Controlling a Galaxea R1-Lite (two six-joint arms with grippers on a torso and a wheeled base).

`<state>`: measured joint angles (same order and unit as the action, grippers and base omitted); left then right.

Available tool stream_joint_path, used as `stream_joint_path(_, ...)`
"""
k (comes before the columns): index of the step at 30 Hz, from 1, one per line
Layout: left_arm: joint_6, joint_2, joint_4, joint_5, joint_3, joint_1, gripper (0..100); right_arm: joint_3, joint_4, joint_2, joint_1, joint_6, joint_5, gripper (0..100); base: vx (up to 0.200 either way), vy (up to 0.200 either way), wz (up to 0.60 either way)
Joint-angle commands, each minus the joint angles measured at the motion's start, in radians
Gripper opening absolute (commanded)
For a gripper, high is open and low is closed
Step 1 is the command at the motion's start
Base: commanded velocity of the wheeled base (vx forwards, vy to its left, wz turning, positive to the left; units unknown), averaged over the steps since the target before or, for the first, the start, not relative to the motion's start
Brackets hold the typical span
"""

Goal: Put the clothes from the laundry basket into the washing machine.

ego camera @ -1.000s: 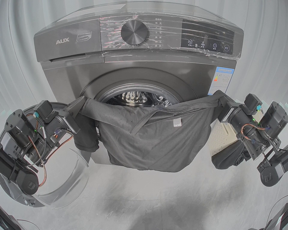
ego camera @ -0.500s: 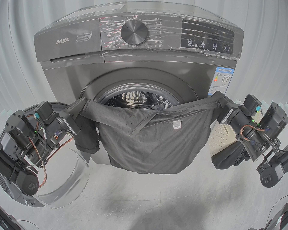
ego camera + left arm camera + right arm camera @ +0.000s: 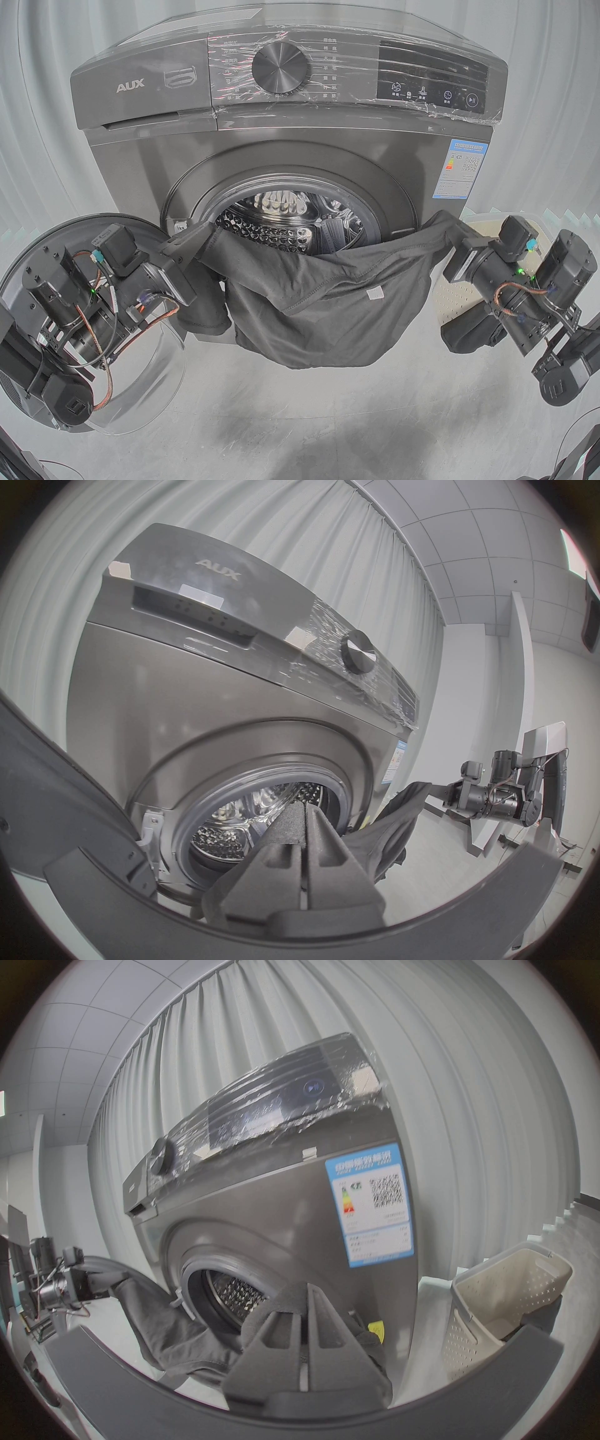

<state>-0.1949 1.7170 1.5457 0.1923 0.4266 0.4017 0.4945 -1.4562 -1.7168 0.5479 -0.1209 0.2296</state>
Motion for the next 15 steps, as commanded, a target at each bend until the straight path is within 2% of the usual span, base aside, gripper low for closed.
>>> stream_joint_path(1,0.008,0.003,0.001,-0.016,0.008,0.055,0,-0.060,-0.001,-0.004,0.029,0.000,-0.007,0,0.000,0.000,0.00)
stream_joint_path(9,0.005,0.036,0.001,-0.060,0.035,0.143,0,-0.086,-0.004,-0.063,0.095,-0.005,-0.012,0,0.000,0.000,0.00)
stream_joint_path(10,0.005,0.042,0.001,-0.071,0.050,0.151,0,-0.089,-0.004,-0.079,0.110,-0.010,-0.009,100,0.000,0.000,0.00)
stream_joint_path(15,0.003,0.055,-0.001,-0.110,0.092,0.189,0,-0.162,-0.003,-0.129,0.162,-0.011,-0.009,100,0.000,0.000,0.00)
